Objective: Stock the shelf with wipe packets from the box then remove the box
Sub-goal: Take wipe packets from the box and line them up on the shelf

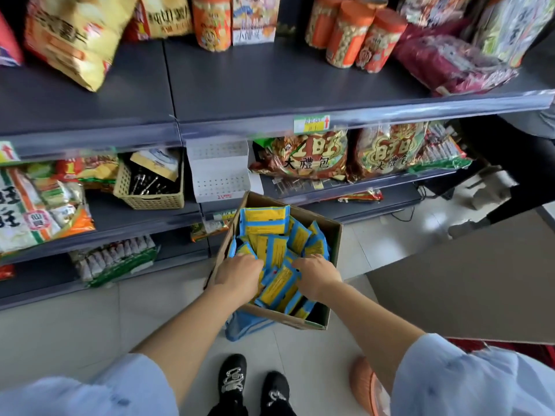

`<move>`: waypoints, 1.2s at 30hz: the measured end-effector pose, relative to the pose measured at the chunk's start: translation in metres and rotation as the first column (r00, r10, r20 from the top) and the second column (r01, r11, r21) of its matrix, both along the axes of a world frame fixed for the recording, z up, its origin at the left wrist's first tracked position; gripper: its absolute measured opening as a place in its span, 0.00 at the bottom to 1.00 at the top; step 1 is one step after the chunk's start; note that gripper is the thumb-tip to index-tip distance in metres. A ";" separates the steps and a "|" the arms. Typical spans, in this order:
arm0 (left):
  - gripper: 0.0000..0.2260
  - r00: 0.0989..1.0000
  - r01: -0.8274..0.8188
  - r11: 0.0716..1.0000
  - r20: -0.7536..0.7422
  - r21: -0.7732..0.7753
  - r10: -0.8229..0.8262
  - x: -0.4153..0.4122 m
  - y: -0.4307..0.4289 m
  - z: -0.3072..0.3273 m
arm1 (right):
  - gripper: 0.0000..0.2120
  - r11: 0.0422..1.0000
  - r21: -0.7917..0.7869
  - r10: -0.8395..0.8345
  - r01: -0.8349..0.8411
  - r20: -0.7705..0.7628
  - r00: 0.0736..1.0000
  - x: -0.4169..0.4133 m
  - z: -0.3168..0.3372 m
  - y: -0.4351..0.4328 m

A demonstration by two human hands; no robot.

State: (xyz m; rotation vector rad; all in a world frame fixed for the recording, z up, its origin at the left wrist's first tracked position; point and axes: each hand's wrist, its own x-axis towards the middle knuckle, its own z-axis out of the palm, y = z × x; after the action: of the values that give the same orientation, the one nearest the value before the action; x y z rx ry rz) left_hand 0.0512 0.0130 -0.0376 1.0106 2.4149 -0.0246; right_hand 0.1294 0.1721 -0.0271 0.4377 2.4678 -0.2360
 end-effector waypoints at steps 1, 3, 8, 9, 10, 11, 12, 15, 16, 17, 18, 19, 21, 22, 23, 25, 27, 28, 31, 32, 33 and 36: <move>0.12 1.000 0.011 1.000 0.024 -0.016 -0.010 0.001 0.003 -0.011 | 0.23 1.000 -0.012 -0.008 0.009 0.014 1.000 -0.001 -0.010 0.003; 0.13 0.997 0.018 0.999 0.072 -0.051 -0.014 0.002 0.009 -0.032 | 0.25 0.999 -0.036 -0.014 0.015 0.043 0.999 -0.004 -0.031 0.007; 0.15 0.981 -0.041 0.994 0.183 -0.104 0.059 0.001 0.026 -0.078 | 0.29 0.995 -0.103 0.022 -0.012 0.101 0.995 -0.016 -0.087 0.011; 0.17 0.973 -0.069 0.993 0.212 -0.098 0.089 0.000 0.029 -0.086 | 0.31 0.993 -0.117 0.032 -0.018 0.121 0.992 -0.019 -0.096 0.011; 0.20 0.962 -0.094 0.991 0.246 -0.092 0.114 -0.001 0.032 -0.094 | 0.31 0.992 -0.127 0.043 -0.025 0.141 0.989 -0.021 -0.104 0.011; 0.23 0.949 -0.120 0.990 0.284 -0.079 0.137 -0.002 0.035 -0.100 | 0.29 0.991 -0.134 0.047 -0.026 0.159 0.986 -0.023 -0.111 0.012; 0.25 0.932 -0.147 0.987 0.325 -0.061 0.159 -0.004 0.038 -0.105 | 0.27 0.990 -0.136 0.044 -0.021 0.168 0.985 -0.024 -0.115 0.013; 0.27 0.896 -0.227 0.974 0.389 -0.018 0.216 -0.010 0.047 -0.116 | 0.20 0.987 -0.143 -0.067 0.080 0.093 0.993 -0.020 -0.120 0.019; 0.25 0.895 -0.229 0.973 0.391 -0.012 0.215 -0.011 0.049 -0.119 | 0.20 0.981 -0.138 -0.130 0.133 0.034 0.991 -0.018 -0.120 0.020; 0.23 0.899 -0.221 0.975 0.386 -0.010 0.208 -0.012 0.052 -0.122 | 0.21 0.977 -0.122 -0.178 0.175 -0.017 0.984 -0.016 -0.120 0.022; 0.20 0.906 -0.206 0.978 0.374 -0.021 0.199 -0.012 0.054 -0.126 | 0.21 0.975 -0.102 -0.206 0.199 -0.062 0.977 -0.013 -0.118 0.022; 0.19 0.913 -0.189 0.981 0.362 -0.039 0.190 -0.011 0.056 -0.128 | 0.19 0.974 -0.084 -0.219 0.212 -0.091 0.971 -0.012 -0.118 0.022; 0.17 0.917 -0.173 0.982 0.351 -0.076 0.189 -0.010 0.055 -0.134 | 0.10 0.962 -0.093 -0.267 0.258 -0.109 0.957 -0.012 -0.118 0.022; 0.15 0.915 -0.187 0.979 0.348 -0.083 0.205 -0.009 0.054 -0.135 | 0.06 0.946 -0.121 -0.313 0.300 -0.108 0.943 -0.013 -0.118 0.023; 0.12 0.907 -0.219 0.973 0.350 -0.076 0.232 -0.009 0.051 -0.136 | 0.04 0.925 -0.159 -0.363 0.345 -0.101 0.926 -0.014 -0.118 0.024; 0.08 0.863 -0.322 0.946 0.396 -0.045 0.313 -0.010 0.046 -0.134 | 0.09 0.878 -0.234 -0.443 0.417 -0.068 0.894 -0.016 -0.116 0.029; 0.05 0.790 -0.430 0.902 0.468 -0.035 0.395 -0.013 0.042 -0.129 | 0.16 0.834 -0.283 -0.498 0.473 -0.017 0.867 -0.019 -0.112 0.035; 0.04 0.765 -0.470 0.882 0.485 -0.032 0.424 -0.015 0.039 -0.125 | 0.18 0.816 -0.297 -0.519 0.495 -0.003 0.855 -0.020 -0.110 0.037; 0.01 0.711 -0.598 0.801 0.477 0.024 0.517 -0.027 0.027 -0.112 | 0.20 0.749 -0.337 -0.592 0.571 0.047 0.804 -0.022 -0.102 0.039; 0.04 0.696 -0.635 0.771 0.477 0.060 0.536 -0.031 0.023 -0.106 | 0.21 0.698 -0.376 -0.632 0.609 0.075 0.771 -0.022 -0.099 0.039; 0.06 0.696 -0.649 0.755 0.472 0.091 0.541 -0.035 0.020 -0.098 | 0.22 0.632 -0.421 -0.679 0.650 0.103 0.727 -0.022 -0.096 0.037; 0.09 0.738 -0.629 0.764 0.419 0.144 0.529 -0.042 0.014 -0.075 | 0.29 0.527 -0.502 -0.732 0.686 0.142 0.667 -0.027 -0.087 0.033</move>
State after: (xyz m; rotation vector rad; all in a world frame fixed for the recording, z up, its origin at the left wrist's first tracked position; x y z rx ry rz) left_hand 0.0088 0.0266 -0.1127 0.2625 2.3136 0.6846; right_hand 0.1020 0.2055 -0.1146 1.1989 2.0194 -1.2600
